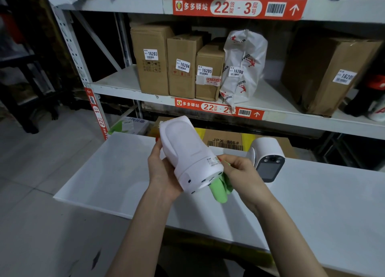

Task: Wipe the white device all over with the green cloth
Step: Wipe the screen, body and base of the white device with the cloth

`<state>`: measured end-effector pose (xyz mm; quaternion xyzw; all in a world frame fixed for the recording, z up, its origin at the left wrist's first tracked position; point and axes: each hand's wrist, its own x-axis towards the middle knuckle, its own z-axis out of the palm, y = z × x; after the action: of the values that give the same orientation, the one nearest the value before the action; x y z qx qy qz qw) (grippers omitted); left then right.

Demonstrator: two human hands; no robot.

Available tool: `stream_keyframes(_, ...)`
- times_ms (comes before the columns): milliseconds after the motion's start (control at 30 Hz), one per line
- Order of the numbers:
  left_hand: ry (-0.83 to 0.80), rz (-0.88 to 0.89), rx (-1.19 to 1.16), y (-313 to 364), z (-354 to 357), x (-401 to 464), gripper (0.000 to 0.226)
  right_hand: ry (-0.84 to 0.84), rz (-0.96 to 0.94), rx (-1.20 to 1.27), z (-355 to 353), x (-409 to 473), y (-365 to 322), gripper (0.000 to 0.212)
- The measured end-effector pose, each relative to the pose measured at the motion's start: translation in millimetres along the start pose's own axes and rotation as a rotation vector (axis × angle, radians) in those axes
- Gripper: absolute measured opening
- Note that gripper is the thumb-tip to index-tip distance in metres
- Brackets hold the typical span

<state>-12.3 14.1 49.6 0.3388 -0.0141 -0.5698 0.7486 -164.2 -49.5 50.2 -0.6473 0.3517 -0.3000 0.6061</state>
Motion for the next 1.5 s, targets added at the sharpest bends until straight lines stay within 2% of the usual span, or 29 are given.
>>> stream_keyframes(100,-0.014,0.004,-0.002,-0.3,-0.6,0.8,0.044,-0.027,0.082,0.074,2.2,-0.3,-3.9,0.048)
stream_keyframes(167,-0.014,-0.008,0.000,-0.9,-1.6,2.5,0.045,-0.097,0.133,0.095,2.7,-1.4,-7.2,0.050)
stream_keyframes(300,0.014,-0.012,0.044,-3.9,-1.7,7.4,0.052,-0.197,0.149,0.039,7.3,-3.0,-7.4,0.067)
stream_keyframes(467,0.012,0.051,0.086,-8.0,2.9,8.6,0.057,-0.107,0.133,0.040,14.3,-4.2,-9.0,0.068)
stream_keyframes(633,-0.015,0.145,0.161,-11.2,6.5,10.4,0.050,-0.022,0.112,0.017,16.0,-7.3,-12.7,0.041)
stream_keyframes(700,-0.017,0.159,0.218,-11.0,6.3,10.8,0.050,0.019,0.075,-0.048,16.2,-7.9,-11.7,0.038)
stream_keyframes(800,0.013,0.103,0.270,-10.8,8.4,9.2,0.065,0.107,-0.021,-0.207,17.5,-8.8,-9.2,0.044)
stream_keyframes(867,0.037,0.072,0.259,-9.6,11.0,7.5,0.066,0.161,-0.076,-0.315,18.8,-8.7,-6.9,0.054)
stream_keyframes(1000,0.048,0.089,0.298,-10.3,9.3,9.1,0.081,0.195,-0.155,-0.454,19.2,-5.8,0.2,0.068)
stream_keyframes(1200,0.050,0.102,0.241,-7.7,2.8,11.6,0.070,0.150,-0.223,-0.607,19.0,-5.1,4.5,0.072)
stream_keyframes(1267,0.076,0.096,0.218,-6.9,0.5,11.5,0.064,0.106,-0.220,-0.607,18.3,-4.5,4.3,0.067)
stream_keyframes(1400,0.104,0.142,0.198,-4.4,-1.2,9.6,0.059,0.093,-0.231,-0.501,15.0,-3.0,1.4,0.029)
stream_keyframes(1500,0.102,0.190,0.239,-4.7,-2.7,8.4,0.049,0.116,-0.243,-0.492,11.9,0.7,5.6,0.020)
